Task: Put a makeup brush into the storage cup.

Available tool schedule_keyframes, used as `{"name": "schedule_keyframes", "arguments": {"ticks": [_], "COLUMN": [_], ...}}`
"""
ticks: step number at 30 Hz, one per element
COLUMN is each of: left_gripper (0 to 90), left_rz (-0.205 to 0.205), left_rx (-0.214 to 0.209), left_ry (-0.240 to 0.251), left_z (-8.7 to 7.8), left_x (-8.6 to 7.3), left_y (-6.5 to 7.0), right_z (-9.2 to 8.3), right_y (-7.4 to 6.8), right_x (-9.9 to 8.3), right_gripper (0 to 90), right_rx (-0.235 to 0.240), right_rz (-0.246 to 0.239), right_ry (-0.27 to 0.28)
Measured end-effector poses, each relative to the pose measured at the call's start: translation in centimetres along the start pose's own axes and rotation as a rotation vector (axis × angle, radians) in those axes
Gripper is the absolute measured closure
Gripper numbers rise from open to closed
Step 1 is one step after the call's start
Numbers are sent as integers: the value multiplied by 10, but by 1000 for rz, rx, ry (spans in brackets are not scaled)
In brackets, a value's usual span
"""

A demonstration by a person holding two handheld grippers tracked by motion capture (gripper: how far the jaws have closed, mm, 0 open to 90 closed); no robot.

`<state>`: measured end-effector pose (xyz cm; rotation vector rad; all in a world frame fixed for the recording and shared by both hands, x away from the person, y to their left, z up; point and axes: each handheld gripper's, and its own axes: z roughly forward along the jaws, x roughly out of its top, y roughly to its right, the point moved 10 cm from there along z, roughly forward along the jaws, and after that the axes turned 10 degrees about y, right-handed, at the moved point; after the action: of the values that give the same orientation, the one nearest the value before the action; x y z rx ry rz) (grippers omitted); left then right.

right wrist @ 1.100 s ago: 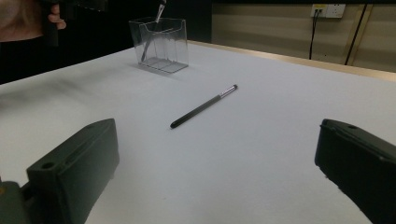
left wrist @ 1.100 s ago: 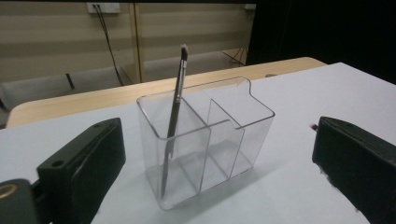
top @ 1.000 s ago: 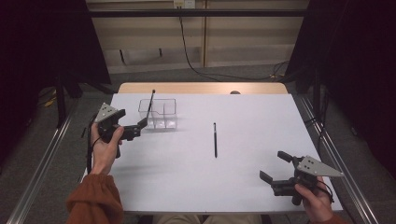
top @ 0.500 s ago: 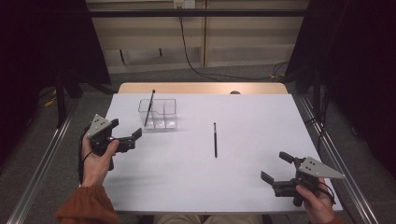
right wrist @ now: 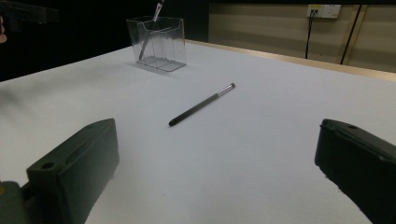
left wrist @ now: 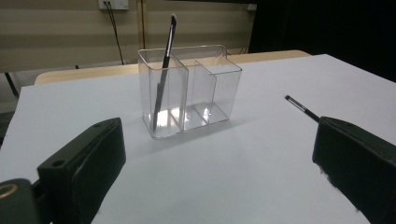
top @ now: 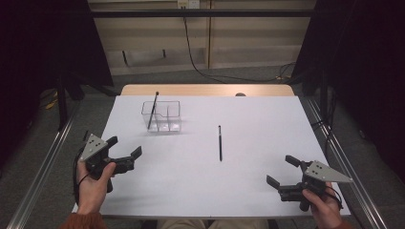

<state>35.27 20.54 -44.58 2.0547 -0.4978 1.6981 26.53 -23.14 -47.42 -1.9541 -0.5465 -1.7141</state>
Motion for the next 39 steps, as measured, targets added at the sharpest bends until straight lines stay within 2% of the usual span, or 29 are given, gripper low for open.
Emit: {"name": "schedule_keyframes", "arguments": {"ticks": [1,4,6,11,17,22,28,30,32,39], "left_gripper": [28,28,27,24,22,21,21,23,26,26], "left_rz": [10,-3,12,-4,-14,-8,-17,-16,-13,-26], "left_rx": [2,-7,-3,-3,-5,-12,17,29,14,15], "left_ry": [-7,-5,-6,19,35,46,74,89,73,78], "left_z": [-2,-8,-12,-23,-34,-39,-49,-50,-48,-49], "left_x": [-2,-7,-9,-7,-12,-13,-15,-20,-23,-24], "left_y": [1,4,4,5,10,16,16,15,16,13], "right_z": [0,1,1,1,0,1,-1,-3,-4,-5], "right_y": [0,1,1,1,1,2,4,3,3,1], "right_x": [0,0,0,0,0,0,0,0,1,0], "right_gripper": [0,0,0,0,0,0,0,0,0,0], "right_rx": [-1,-3,-1,-4,-14,-15,-24,-21,-22,-18], "right_rz": [2,1,-1,-1,8,2,4,1,-2,-4], "right_ry": [2,1,-1,0,3,-1,4,4,5,4]}}
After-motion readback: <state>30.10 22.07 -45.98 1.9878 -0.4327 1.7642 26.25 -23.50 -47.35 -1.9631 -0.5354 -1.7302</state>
